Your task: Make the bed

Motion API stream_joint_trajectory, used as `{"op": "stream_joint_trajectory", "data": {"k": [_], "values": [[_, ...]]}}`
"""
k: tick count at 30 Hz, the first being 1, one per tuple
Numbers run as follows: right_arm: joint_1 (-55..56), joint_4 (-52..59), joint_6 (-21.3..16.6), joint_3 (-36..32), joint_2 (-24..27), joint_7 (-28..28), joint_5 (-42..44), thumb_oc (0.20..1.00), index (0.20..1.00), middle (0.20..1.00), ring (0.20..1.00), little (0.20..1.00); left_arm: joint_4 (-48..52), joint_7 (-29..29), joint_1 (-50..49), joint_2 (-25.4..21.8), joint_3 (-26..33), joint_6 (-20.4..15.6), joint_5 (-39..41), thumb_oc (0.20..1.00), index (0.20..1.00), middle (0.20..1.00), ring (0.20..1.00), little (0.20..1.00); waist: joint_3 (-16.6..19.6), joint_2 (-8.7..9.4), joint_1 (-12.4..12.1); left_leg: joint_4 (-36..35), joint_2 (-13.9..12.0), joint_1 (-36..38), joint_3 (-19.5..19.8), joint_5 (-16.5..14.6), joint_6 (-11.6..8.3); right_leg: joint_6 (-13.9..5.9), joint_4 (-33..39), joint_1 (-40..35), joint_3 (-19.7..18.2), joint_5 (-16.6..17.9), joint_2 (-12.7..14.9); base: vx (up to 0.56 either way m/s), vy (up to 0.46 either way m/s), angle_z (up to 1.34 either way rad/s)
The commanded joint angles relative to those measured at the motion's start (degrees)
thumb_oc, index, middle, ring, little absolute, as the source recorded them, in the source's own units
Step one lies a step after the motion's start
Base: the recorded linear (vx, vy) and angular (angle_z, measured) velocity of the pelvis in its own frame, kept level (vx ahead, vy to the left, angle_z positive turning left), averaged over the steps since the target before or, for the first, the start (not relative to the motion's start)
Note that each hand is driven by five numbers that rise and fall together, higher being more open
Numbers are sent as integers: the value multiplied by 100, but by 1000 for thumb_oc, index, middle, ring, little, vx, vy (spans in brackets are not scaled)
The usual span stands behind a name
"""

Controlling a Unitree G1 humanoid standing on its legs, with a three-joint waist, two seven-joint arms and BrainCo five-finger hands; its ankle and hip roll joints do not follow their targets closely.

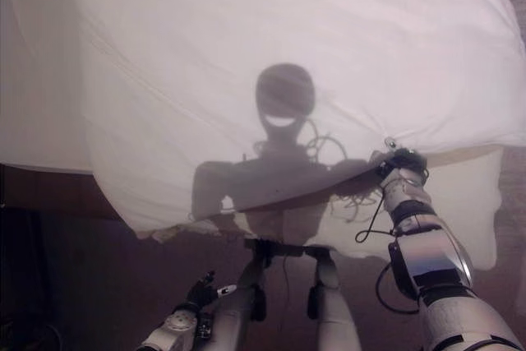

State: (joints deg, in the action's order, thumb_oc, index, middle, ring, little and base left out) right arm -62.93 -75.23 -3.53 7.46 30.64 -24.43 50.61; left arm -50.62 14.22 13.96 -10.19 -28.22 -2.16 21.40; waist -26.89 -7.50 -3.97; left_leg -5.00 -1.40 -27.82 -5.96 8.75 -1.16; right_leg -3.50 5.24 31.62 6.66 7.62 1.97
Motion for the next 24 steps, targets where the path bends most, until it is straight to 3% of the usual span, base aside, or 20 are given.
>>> {"op": "stream_joint_trajectory", "data": {"k": [1,7,8,13,17,24], "values": [[-732,486,-471,253,400,107,44,200,200,200,200,200,359,-220,-37,4,-371,-97,509,1000,1000,1000,1000,1000,-20,125,-70,0,212,-29,160,-38,-345,-443,-141,-308,93,257,171,0,0,0],[-590,1200,-688,455,225,301,260,200,200,200,200,200,1156,-767,-43,-94,-711,-11,1294,1000,1000,1000,1000,1000,-15,242,113,0,213,183,136,-91,-349,-450,-128,-482,46,246,166,0,0,0],[-492,1690,-730,644,118,362,234,200,200,200,200,200,1674,-950,27,-106,-927,46,1749,1000,1000,1000,1000,1000,21,311,215,0,211,318,116,-121,-353,-452,-139,-580,26,235,163,0,0,0],[-161,2758,-832,899,33,392,180,200,200,200,200,200,2804,-1170,438,-246,-1529,122,2456,1000,1000,1000,1000,1000,102,441,455,0,215,706,87,-218,-337,-453,-231,-880,0,128,212,0,-1,-2],[-47,3102,-834,997,-24,441,178,200,200,200,200,200,3080,-1236,699,-186,-1769,211,3007,1000,1000,1000,1000,1000,159,507,552,0,225,951,-4,-271,-308,-448,-330,-1032,-81,68,243,0,27,-7],[311,3746,-773,1164,-301,406,130,200,200,200,200,200,2879,-1024,1174,454,-1806,309,4629,1000,1000,1000,1000,1000,288,696,733,0,232,1381,-242,-382,-224,-515,-371,-1307,-235,15,236,-27,10,-12]]}}
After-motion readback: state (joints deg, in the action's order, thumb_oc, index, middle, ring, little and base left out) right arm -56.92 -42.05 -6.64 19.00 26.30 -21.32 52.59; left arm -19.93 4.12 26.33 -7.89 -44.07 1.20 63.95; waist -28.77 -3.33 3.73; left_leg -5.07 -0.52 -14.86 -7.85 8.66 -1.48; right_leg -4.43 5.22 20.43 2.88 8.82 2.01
